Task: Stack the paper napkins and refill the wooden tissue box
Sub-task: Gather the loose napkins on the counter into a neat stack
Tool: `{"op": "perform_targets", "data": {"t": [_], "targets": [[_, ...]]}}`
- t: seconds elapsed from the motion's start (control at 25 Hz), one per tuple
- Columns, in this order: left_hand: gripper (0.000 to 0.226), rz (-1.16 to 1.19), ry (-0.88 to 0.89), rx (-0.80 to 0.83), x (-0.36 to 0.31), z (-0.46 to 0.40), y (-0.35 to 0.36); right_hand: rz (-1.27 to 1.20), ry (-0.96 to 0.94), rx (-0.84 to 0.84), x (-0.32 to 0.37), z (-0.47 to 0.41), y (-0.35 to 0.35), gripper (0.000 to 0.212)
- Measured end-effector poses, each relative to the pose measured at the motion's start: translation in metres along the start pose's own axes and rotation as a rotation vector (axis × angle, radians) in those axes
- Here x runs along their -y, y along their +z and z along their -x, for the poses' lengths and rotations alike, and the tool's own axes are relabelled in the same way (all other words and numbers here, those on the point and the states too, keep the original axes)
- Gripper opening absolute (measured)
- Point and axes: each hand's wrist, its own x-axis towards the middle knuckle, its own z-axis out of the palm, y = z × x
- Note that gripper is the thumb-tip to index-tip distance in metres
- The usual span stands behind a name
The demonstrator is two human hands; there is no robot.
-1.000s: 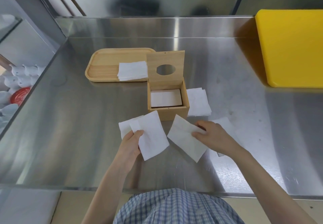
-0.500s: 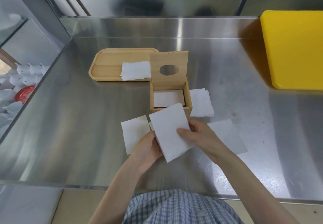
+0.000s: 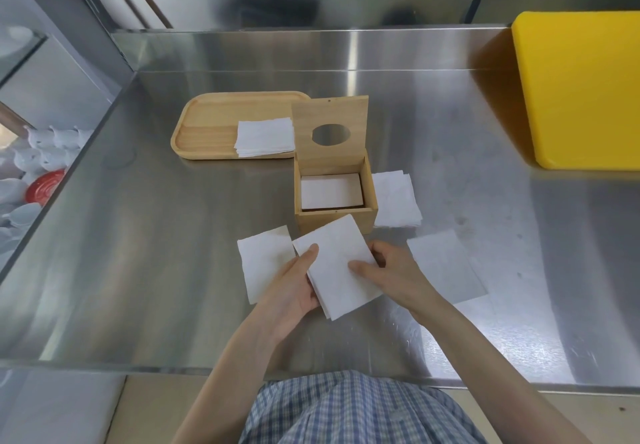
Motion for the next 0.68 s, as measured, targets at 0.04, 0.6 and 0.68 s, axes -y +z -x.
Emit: {"op": "perform_targets", "data": {"t": [0.04, 0.6, 0.68], "targets": [[0.022, -0.014, 0.008, 0.003, 0.001, -0.001, -0.001, 0.009, 0.000, -0.004, -0.001, -0.001, 0.001, 0.010], [0.015, -0.114, -0.036, -0.067, 0.009, -0.005, 0.001, 0.525, 0.156, -0.406, -0.049, -0.012, -0.086, 0.032], [0.012, -0.114, -0.041, -0.067, 0.009, -0.006, 0.002, 0.588, 0.231, -0.390, -0.055, -0.014, -0.090, 0.040]]}}
